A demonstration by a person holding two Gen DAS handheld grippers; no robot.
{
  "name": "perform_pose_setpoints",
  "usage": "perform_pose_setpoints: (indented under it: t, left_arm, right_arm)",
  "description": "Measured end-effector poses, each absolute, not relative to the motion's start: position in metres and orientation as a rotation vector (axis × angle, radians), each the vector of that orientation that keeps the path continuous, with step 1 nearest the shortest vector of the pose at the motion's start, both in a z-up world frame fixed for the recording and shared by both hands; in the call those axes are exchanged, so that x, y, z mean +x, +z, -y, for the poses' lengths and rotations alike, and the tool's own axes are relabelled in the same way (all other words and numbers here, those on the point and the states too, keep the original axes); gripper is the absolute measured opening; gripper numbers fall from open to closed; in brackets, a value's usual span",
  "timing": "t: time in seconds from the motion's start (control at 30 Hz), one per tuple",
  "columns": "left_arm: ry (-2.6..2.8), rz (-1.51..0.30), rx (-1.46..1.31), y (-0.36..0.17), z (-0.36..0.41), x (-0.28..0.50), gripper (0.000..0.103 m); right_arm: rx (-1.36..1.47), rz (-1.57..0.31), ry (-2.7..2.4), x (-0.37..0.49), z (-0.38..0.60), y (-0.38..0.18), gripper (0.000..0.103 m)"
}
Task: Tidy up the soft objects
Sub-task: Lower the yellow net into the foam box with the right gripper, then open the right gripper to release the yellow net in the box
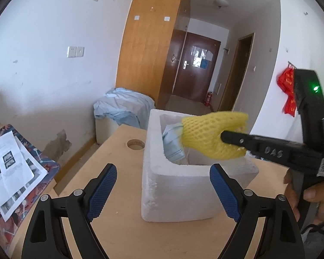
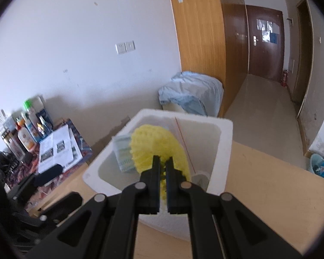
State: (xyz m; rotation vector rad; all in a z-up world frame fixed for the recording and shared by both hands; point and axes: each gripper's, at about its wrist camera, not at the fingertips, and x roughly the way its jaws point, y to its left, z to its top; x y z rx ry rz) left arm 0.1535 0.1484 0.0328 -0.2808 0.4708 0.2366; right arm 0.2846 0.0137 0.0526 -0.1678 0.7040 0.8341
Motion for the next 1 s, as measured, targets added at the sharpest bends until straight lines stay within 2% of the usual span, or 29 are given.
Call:
perform_pose_setpoints:
  t: [0.33, 0.43, 0.5, 0.57, 0.7, 0.73, 0.77, 0.8, 1.0]
  left_arm:
    - [0.231, -0.468, -0.284, 0.033, -0.149, 0.151, 0.088]
    - [0.232, -0.465, -0.287, 0.033, -0.151, 0.150, 0.088]
    - [0.233, -0.465, -0.286, 0.033, -0.153, 0.150, 0.088]
    - [0.234, -0.465, -0.286, 0.032, -0.154, 0.149, 0.088]
    - [0.231, -0.463, -0.286, 0.033, -0.151, 0.147, 0.088]
    - [0.229, -0.462, -0.285, 0.034, -0.150, 0.146, 0.088]
    - [0.230, -0.461, -0.280, 0.034, -0.149, 0.146, 0.088]
    - [0.231, -0.461, -0.275, 0.035, -0.147, 0.146, 0.088]
    - [0.225, -0.452, -0.276, 0.038, -0.142, 0.138, 0.088]
  right_arm:
    - [-0.176, -0.714, 0.807, 0.281, -0.007, 0.052, 0.008]
    - [-0.193, -0.702, 0.800, 0.275, -0.007, 0.054, 0.025]
    - [-0.195, -0.681, 0.791, 0.269, -0.006, 0.056, 0.049]
    - [-0.195, -0.652, 0.783, 0.263, -0.001, 0.060, 0.061]
    - [-0.167, -0.616, 0.803, 0.256, 0.010, 0.070, 0.063]
    - [-0.168, -0.612, 0.805, 0.255, 0.011, 0.071, 0.065]
    - [-0.183, -0.609, 0.800, 0.254, 0.008, 0.071, 0.072]
    - [-0.198, -0.605, 0.787, 0.254, 0.008, 0.070, 0.074]
    - [-0.171, -0.639, 0.777, 0.252, 0.017, 0.067, 0.074]
